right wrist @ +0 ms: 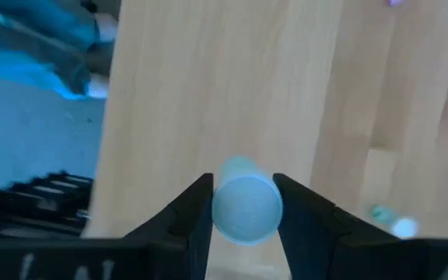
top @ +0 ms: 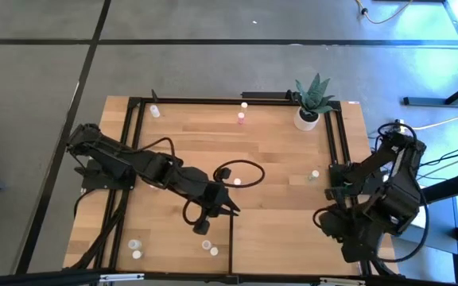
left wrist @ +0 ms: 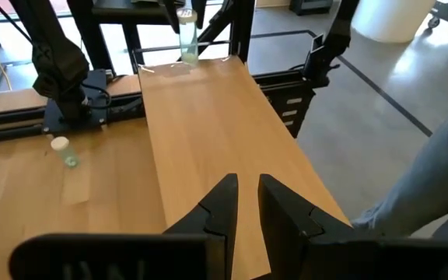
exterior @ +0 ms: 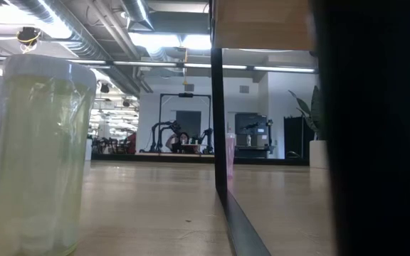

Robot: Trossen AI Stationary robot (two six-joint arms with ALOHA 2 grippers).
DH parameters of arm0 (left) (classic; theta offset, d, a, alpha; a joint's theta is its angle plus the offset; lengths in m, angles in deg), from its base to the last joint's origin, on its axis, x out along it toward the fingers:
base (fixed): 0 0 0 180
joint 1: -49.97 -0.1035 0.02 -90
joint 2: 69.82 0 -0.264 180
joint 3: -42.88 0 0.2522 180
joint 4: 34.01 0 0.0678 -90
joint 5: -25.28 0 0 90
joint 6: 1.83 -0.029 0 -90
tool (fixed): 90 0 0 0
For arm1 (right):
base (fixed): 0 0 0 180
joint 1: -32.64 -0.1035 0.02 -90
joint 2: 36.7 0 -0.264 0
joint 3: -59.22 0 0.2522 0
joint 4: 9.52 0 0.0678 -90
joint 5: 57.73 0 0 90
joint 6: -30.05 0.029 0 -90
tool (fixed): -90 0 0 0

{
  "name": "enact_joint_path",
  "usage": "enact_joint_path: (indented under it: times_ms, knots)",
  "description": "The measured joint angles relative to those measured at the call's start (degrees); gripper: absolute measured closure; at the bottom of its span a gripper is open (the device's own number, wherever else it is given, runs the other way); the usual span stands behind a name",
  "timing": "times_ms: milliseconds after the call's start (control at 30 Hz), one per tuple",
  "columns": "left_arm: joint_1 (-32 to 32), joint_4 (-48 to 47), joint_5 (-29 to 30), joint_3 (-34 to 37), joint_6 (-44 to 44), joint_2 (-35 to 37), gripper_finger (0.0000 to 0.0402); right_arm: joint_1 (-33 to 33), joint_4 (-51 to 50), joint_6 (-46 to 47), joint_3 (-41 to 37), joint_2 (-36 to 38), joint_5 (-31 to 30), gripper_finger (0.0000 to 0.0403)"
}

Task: Pick and place medicine bottles onto shelf by color
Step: Put the top left blue pill bottle on the shelf

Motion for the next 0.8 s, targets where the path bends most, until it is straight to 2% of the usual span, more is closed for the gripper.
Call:
enact_joint_path:
  times_ms: [67, 233, 400, 567, 800]
  knots:
    - [0.21, 0.11, 0.01, 0.0, -0.04, 0.0, 0.0354, -1.13, -0.07, 2.97, 0.0, 0.06, -0.24, 0.0274]
    - [0.69, 0.48, 0.01, 0.0, -0.02, 0.0, 0.0354, -5.18, -0.02, 7.18, 0.0, -0.03, -6.32, 0.0274]
    - [1.24, 0.48, 0.03, 0.0, -0.02, 0.0, 0.0354, -7.42, 0.0, 11.37, 0.0, 0.09, -9.42, 0.0274]
    - [1.28, 0.96, 0.01, 0.0, 0.04, 0.0, 0.0354, -7.46, -0.01, 11.34, 0.0, 0.58, -9.19, 0.0274]
    - [1.28, 1.01, 0.12, 0.0, 0.0, 0.0, 0.0354, -8.74, -0.01, 16.07, 0.0, 0.45, -3.87, 0.0274]
